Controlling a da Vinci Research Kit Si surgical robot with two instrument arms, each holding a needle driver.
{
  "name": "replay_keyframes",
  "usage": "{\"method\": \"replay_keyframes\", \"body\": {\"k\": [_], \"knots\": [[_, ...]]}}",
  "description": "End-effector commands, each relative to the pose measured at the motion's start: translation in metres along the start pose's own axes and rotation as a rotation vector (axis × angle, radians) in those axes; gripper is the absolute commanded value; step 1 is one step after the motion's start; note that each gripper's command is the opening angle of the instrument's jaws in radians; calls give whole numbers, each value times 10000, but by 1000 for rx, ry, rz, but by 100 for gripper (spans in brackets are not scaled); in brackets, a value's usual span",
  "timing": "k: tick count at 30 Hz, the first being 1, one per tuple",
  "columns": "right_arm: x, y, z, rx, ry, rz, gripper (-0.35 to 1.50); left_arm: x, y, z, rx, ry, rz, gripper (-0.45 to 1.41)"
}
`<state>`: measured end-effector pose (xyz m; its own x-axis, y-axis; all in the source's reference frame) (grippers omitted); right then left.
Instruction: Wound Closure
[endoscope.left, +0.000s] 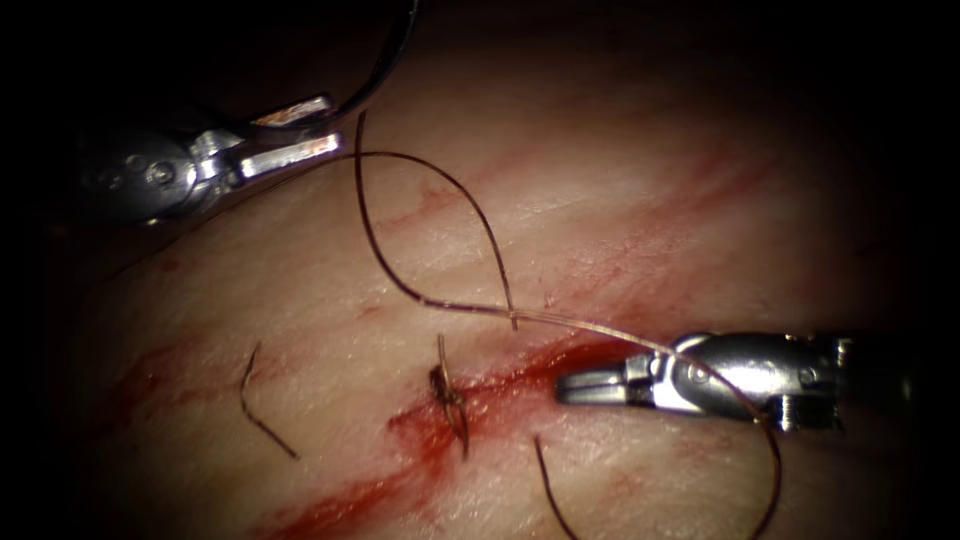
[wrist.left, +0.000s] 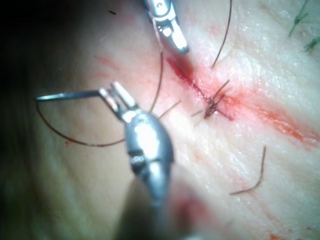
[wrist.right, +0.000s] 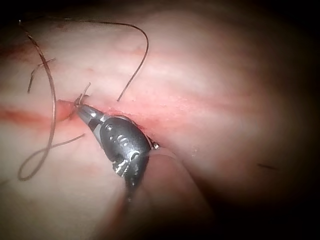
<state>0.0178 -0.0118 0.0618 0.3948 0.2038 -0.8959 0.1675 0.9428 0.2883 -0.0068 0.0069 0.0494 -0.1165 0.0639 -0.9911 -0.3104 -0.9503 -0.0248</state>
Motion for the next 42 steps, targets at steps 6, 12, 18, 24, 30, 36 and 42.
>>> {"method": "replay_keyframes", "body": {"k": [6, 12, 18, 24, 30, 36, 42], "knots": [[-13, 0, 15, 33, -41, -71, -35, -6, 3, 5, -1, 1, 0, -45], [-30, -15, 26, 52, -56, -125, 52, -6, 3, 5, -1, 0, 0, -45], [-44, -35, 43, 55, -47, -120, 116, -6, 3, 6, 0, 0, 0, -45], [-50, -35, 43, 94, 11, -120, 130, -6, 3, 6, 0, 0, 0, -45], [-57, -42, 51, 111, 21, -157, 125, -5, 3, 5, 0, 0, -1, -45], [-53, -43, 61, 99, 16, -157, 123, -5, 3, 5, 0, 0, -1, -45], [-56, -45, 74, 102, 6, -162, 99, -5, 3, 5, -1, 0, -1, -45]]}}
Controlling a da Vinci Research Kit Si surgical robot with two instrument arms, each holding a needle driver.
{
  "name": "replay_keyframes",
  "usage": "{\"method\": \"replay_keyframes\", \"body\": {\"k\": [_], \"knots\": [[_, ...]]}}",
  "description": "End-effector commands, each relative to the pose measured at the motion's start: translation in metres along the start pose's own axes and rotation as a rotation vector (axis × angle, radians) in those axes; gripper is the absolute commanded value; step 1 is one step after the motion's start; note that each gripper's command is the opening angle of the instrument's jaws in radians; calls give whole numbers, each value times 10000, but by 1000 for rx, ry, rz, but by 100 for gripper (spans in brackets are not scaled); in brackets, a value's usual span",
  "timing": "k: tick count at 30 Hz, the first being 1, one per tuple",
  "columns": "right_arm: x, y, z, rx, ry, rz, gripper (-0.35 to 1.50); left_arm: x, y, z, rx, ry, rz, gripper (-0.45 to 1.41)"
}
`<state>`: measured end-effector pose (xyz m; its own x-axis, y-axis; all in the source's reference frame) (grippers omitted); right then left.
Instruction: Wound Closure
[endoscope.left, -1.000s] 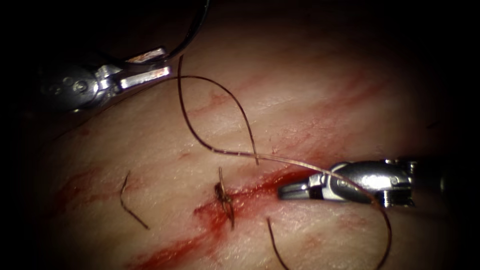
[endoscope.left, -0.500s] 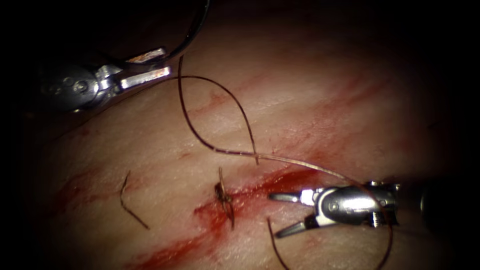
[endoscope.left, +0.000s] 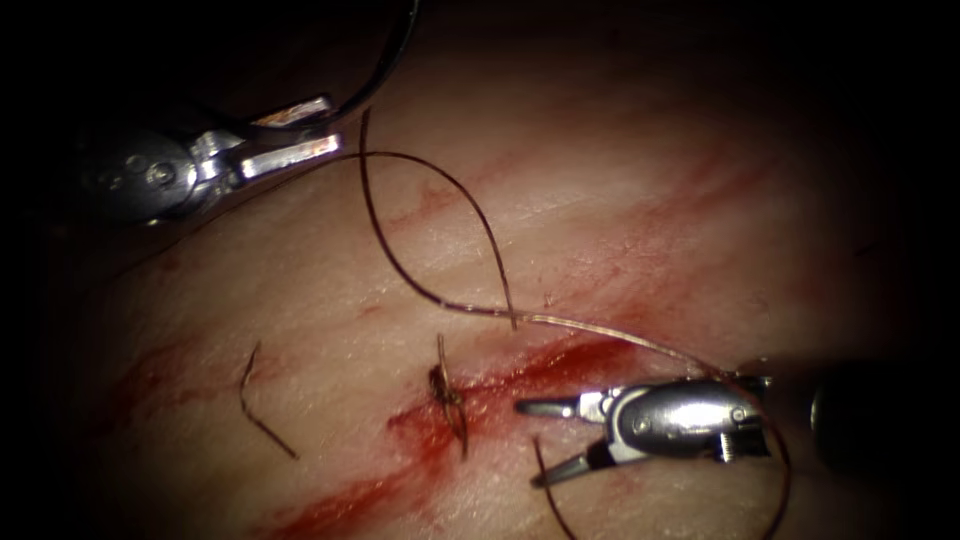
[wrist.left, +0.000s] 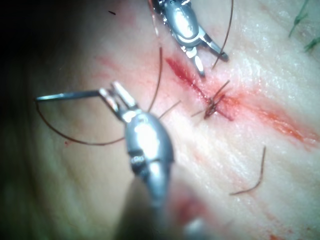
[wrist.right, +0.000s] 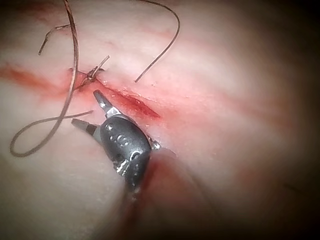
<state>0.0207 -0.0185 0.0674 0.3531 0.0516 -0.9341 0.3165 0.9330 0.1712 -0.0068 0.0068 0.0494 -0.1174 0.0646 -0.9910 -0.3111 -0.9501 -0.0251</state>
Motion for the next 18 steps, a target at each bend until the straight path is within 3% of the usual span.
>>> {"method": "replay_keyframes", "body": {"k": [1, 3, 4, 6, 7, 15, 18], "knots": [[-3, -2, 13, 3, 3, 1, 98, -5, 3, 5, -1, 1, -1, -45], [-3, -1, 14, 3, 0, 1, 86, -5, 2, 5, -1, 1, -1, -45], [-3, -1, 14, 4, -2, 2, 62, -5, 3, 5, -1, 1, -1, -45], [-2, 0, 13, 5, -2, 8, -8, -5, 2, 5, -1, 1, -1, -45], [-2, -1, 11, 18, -4, 38, -35, -5, 2, 5, -1, 1, -1, -45], [-3, 2, 7, 63, -14, 311, -35, -5, 2, 4, -2, 2, -1, -45], [-2, 5, 2, 68, -8, 325, -35, -5, 2, 3, -3, 2, -1, -45]]}}
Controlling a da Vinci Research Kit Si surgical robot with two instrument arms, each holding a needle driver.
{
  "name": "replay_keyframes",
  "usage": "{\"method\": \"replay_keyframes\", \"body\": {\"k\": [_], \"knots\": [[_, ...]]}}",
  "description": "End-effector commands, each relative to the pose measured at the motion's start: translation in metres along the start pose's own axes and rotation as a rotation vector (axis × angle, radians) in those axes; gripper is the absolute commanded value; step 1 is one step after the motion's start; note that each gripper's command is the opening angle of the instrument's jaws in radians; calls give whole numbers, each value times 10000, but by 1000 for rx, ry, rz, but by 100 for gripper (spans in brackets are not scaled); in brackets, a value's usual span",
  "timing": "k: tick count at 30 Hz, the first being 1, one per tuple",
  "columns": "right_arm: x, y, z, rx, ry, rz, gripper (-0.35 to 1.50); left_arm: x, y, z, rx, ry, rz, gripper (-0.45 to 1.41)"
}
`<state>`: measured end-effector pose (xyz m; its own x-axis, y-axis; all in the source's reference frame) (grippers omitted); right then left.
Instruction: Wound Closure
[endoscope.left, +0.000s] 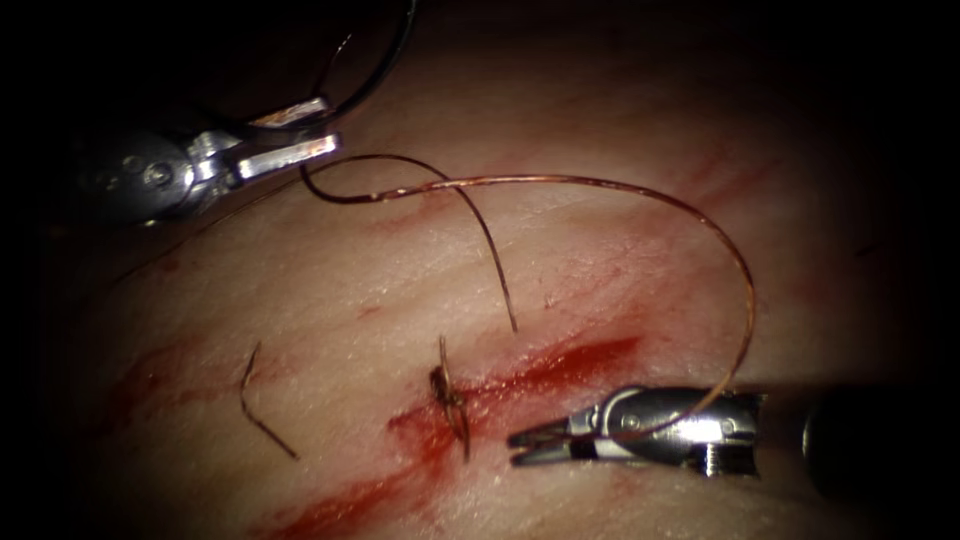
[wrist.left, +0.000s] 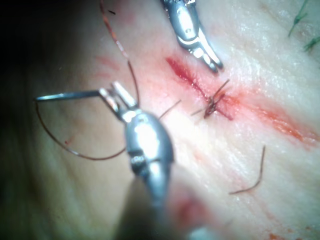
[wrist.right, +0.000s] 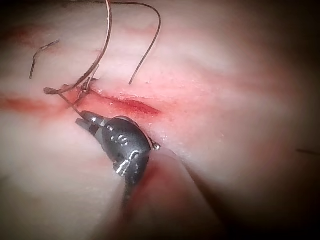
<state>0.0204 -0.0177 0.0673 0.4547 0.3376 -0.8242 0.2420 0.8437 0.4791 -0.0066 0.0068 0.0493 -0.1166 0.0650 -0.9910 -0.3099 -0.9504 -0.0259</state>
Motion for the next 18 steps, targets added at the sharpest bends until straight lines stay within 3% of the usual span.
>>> {"method": "replay_keyframes", "body": {"k": [1, 8, 18], "knots": [[-2, 0, 7, 1, 3, 1, -35, -6, 2, 5, -2, 1, -1, -45], [1, -26, 0, 67, -22, 176, -35, -6, 2, 5, -1, 1, -1, -45], [18, -121, -36, 162, -44, 243, -35, -6, 1, 5, -1, 1, -1, -45]]}}
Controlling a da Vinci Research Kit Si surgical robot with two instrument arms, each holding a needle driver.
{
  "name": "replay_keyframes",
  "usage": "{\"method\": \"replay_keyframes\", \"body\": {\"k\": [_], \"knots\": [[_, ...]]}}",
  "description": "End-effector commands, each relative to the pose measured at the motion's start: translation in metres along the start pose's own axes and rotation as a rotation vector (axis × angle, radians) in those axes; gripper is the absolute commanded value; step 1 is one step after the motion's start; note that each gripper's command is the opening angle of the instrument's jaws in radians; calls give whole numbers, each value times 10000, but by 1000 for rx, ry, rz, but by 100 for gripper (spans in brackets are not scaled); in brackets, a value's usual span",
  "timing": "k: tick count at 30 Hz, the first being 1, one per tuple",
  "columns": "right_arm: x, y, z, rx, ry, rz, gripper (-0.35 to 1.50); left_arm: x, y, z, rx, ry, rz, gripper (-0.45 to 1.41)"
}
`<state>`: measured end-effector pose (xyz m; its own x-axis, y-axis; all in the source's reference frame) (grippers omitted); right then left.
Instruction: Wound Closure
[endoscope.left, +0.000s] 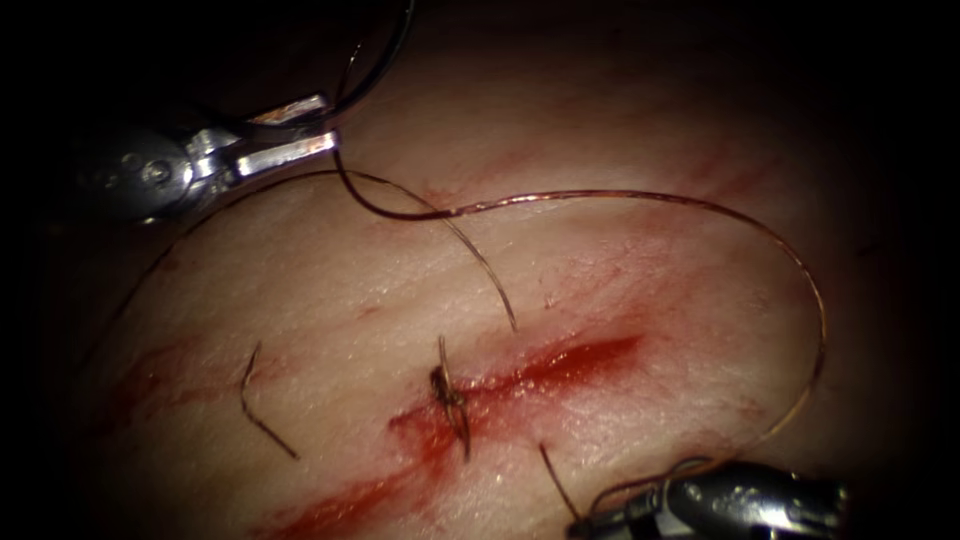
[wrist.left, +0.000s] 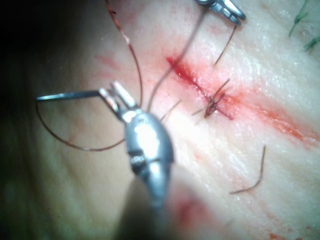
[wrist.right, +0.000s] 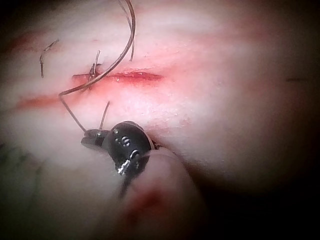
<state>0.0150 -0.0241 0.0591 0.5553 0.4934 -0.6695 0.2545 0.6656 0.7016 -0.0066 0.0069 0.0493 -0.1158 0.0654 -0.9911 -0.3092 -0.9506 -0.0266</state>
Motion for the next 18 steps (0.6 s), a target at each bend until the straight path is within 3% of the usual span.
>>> {"method": "replay_keyframes", "body": {"k": [1, 8, 15, 18], "knots": [[-8, -22, 10, 6, 5, 1, -35, -6, 3, 5, -1, 1, 0, -45], [-12, -129, 0, 22, -7, -19, -35, -6, 3, 6, 1, 0, 0, -45], [-7, -185, -5, 41, -3, -28, -35, -6, 3, 7, 1, 0, 0, -45], [-9, -223, -14, 63, -16, -38, -35, -6, 3, 6, 0, 0, 0, -45]]}}
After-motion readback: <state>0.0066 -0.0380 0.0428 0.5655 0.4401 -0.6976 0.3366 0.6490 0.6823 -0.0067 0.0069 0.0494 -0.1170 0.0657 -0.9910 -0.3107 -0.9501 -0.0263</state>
